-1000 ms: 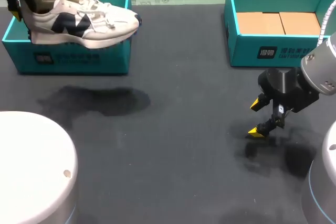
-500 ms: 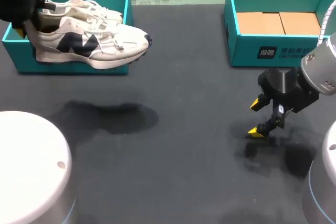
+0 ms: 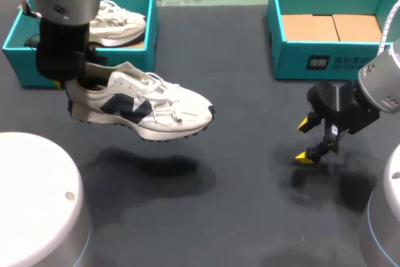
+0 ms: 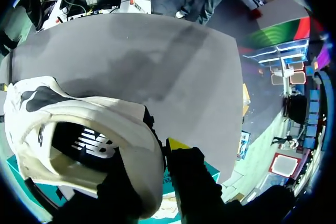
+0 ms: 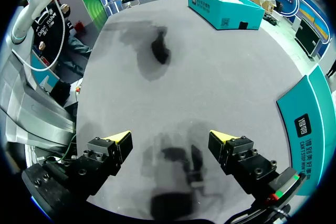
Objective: Take the shoe out of the shoebox, open the shoe tongue, remove and reinsert the insole, then place the shoe into the shoebox
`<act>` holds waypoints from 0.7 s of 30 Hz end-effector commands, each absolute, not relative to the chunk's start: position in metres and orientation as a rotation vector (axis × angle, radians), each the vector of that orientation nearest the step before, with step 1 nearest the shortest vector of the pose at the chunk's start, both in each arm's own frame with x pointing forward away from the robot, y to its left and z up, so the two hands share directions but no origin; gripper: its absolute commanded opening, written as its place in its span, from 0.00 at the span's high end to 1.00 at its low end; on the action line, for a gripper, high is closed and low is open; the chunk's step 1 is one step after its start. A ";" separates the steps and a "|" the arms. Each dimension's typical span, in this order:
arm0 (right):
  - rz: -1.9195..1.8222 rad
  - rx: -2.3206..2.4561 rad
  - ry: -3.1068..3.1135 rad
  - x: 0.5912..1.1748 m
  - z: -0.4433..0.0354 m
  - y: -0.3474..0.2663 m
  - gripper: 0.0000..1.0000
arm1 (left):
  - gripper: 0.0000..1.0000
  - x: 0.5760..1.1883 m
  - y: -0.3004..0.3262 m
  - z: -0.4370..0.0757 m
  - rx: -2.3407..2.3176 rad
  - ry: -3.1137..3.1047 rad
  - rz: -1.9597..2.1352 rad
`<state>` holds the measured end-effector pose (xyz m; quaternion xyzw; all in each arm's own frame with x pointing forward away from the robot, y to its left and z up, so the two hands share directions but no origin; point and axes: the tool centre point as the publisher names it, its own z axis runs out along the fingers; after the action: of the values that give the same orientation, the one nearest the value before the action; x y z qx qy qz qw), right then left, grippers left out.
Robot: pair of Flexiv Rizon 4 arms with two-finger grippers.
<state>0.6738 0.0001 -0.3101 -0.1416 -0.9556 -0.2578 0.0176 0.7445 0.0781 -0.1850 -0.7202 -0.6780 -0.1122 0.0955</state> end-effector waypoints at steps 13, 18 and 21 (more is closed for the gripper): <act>-0.800 -0.441 -2.971 0.672 -0.310 0.000 0.00 | 1.00 0.725 0.049 -0.216 -2.105 -2.023 -0.368; -0.800 -0.441 -2.971 0.672 -0.310 0.000 0.00 | 1.00 0.714 0.025 -0.251 -2.104 -1.955 -0.321; -0.800 -0.441 -2.971 0.672 -0.310 0.000 0.00 | 1.00 0.708 0.011 -0.268 -2.093 -1.956 -0.312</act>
<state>0.6738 0.0001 -0.3101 -0.1417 -0.9556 -0.2578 0.0175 0.7020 0.0314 -0.2441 -0.7272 -0.6691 -0.0987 0.1173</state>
